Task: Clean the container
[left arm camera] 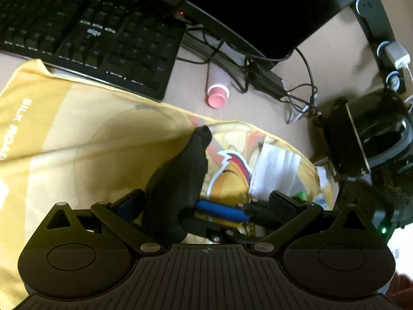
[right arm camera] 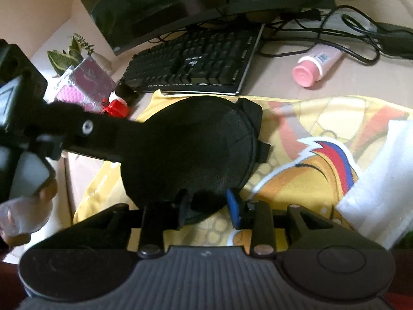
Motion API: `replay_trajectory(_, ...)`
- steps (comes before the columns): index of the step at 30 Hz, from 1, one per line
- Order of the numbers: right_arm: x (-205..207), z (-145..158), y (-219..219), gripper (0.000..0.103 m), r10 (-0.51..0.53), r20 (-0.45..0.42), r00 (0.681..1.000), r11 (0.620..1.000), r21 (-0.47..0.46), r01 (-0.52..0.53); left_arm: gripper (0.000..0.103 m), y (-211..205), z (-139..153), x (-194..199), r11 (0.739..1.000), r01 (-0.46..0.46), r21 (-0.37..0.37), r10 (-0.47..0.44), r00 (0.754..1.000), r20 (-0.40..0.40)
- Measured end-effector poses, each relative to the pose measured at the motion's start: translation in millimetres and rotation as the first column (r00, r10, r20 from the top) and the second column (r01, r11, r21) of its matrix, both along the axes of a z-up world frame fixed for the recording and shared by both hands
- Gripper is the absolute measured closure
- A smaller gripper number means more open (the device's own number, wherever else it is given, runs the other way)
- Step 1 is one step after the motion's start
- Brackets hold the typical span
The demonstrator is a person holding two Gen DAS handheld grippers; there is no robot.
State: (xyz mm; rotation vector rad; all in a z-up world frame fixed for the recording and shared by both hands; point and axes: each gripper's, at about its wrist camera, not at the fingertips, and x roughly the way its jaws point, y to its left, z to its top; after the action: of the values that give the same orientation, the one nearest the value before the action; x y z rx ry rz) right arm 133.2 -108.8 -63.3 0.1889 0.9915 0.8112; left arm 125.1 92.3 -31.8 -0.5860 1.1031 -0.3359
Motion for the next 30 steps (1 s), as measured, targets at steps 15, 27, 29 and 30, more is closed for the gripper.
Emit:
replay_trajectory(15,-16,6,-9,0.056,0.010,0.065,0.998,0.998,-0.058,-0.006,0.000,-23,5,-7,0.989,0.078,-0.126,-0.083,0.996,-0.033)
replay_trajectory(27,-76,66,-93,0.029,-0.010,0.280,0.960,0.962,-0.259,0.086,0.000,-48,-20,-15,0.992,0.124,-0.010,-0.124,0.988,-0.092)
replay_trajectory(29,-74,72,-108,0.029,-0.099,0.299,0.949,0.952,-0.250,0.177,0.000,-53,-20,-22,0.989,0.138,0.060,-0.133,0.988,-0.082)
replay_trajectory(30,-71,73,-114,0.029,-0.146,0.304,0.941,0.948,-0.230,0.222,0.000,-56,-19,-25,0.983,0.150,0.103,-0.144,0.987,-0.069)
